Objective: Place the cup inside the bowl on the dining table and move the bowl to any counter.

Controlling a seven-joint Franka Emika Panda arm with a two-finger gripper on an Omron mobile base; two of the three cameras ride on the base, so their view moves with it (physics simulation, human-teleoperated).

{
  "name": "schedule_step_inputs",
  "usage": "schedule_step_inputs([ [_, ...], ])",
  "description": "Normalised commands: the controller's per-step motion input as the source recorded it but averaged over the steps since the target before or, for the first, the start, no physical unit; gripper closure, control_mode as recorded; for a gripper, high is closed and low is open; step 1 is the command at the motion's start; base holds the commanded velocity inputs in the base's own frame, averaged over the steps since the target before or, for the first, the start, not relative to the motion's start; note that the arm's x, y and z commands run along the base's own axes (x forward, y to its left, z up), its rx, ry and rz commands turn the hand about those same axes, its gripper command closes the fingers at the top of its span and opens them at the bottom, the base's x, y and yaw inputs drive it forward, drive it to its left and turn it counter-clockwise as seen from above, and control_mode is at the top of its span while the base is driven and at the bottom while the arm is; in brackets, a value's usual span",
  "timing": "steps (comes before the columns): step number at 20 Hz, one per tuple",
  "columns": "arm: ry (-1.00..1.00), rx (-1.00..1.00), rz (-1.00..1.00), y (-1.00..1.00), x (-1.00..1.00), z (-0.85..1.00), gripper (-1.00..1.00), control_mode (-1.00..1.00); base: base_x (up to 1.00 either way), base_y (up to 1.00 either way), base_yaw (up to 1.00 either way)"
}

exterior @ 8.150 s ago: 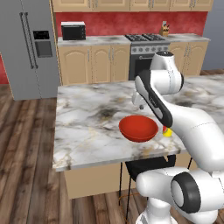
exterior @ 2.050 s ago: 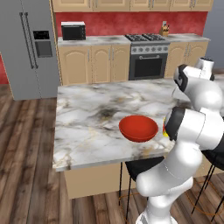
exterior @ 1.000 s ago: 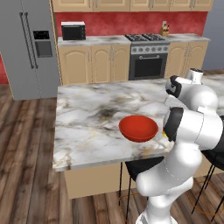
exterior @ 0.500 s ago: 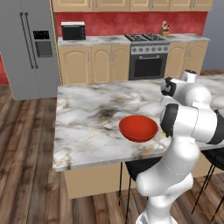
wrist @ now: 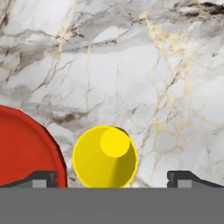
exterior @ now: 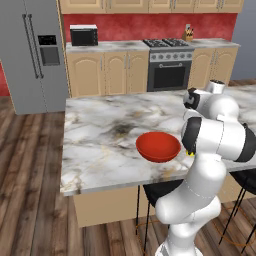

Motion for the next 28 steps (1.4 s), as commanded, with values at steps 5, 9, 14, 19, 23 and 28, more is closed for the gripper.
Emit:
schedule_step_inputs([
  [5, 0.00, 0.00, 0.00, 0.00, 0.00, -0.17, -1.00, -1.00, 0.00, 0.00, 0.00],
  [9, 0.00, 0.00, 0.00, 0.00, 0.00, -0.25, -1.00, -1.00, 0.00, 0.00, 0.00],
  [14, 0.00, 0.00, 0.00, -0.04, 0.00, -0.11, -1.00, -1.00, 0.00, 0.00, 0.00],
  [19, 0.00, 0.00, 0.00, -0.13, 0.00, -0.02, -1.00, -1.00, 0.00, 0.00, 0.00],
  [23, 0.01, 0.00, 0.00, -0.11, 0.00, 0.00, -1.00, -1.00, 0.00, 0.00, 0.00],
  [28, 0.00, 0.00, 0.00, -0.02, 0.00, -0.04, -1.00, -1.00, 0.00, 0.00, 0.00],
])
